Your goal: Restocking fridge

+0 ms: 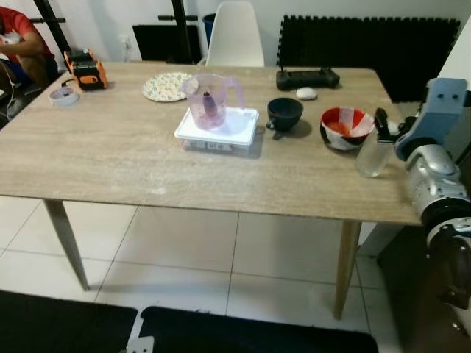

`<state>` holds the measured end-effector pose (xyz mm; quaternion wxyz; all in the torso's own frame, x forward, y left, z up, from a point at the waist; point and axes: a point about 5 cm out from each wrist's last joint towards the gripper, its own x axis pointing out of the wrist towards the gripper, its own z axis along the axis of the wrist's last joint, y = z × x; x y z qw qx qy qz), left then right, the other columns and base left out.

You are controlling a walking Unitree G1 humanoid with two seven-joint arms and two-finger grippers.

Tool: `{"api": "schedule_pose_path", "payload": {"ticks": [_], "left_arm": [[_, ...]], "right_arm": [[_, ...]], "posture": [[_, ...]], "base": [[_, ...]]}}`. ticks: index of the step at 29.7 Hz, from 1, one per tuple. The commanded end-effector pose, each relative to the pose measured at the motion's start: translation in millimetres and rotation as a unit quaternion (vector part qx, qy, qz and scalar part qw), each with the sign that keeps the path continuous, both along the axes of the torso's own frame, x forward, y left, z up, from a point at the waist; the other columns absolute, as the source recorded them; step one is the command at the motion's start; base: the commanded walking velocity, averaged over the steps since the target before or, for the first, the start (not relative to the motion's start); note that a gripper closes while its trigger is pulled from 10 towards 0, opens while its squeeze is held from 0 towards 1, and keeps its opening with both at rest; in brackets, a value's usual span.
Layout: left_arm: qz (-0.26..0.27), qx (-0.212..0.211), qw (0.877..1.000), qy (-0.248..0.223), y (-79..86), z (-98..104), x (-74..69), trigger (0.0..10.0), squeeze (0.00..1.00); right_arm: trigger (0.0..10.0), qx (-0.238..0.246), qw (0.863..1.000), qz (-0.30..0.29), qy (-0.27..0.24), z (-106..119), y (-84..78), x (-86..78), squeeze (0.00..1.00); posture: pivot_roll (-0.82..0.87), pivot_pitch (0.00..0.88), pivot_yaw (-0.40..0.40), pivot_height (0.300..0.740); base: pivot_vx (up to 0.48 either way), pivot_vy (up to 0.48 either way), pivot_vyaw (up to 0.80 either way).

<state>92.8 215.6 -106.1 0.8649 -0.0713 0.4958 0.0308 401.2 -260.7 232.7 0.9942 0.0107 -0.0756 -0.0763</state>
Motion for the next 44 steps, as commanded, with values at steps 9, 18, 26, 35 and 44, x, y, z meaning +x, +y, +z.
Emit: {"api": "schedule_pose_path", "payload": {"ticks": [9,18,26,35,44], "left_arm": [[-0.005,-0.002,1.0,0.015,8.7,-2,-24.3,10.0,0.0],[-0.003,-0.003,1.0,0.012,7.8,-2,-24.1,10.0,0.0],[-0.004,-0.01,1.0,0.004,1.2,-2,-14.6,10.0,0.0],[-0.005,-0.013,1.0,0.004,-2.5,-2,-12.5,10.0,0.0],[0.008,-0.011,1.0,0.006,-4.4,-2,-2.3,10.0,0.0]], "right_arm": [[10.0,0.037,0.999,0.0,-0.015,3,-10.6,-3.1,0.0],[10.0,0.005,0.999,-0.037,-0.005,10,-23.4,-5.7,0.0],[0.0,0.001,0.999,-0.03,-0.009,16,-26.6,-6.1,0.0],[0.0,-0.001,1.0,-0.013,0.003,13,-24.1,-5.3,0.0],[0.0,0.083,0.979,0.155,-0.102,28,-10.4,-7.7,0.0]], "posture": [[0.08,0.225,0.016,0.74],[0.07,0.214,0.006,0.74],[0.06,0.195,-0.001,0.74],[0.06,0.173,-0.002,0.74],[0.03,0.076,-0.017,0.74]], "base": [[0.0,0.0,0.0],[0.0,0.0,0.0],[0.0,0.0,0.0],[0.0,0.0,0.0],[0.0,0.0,0.0]]}}
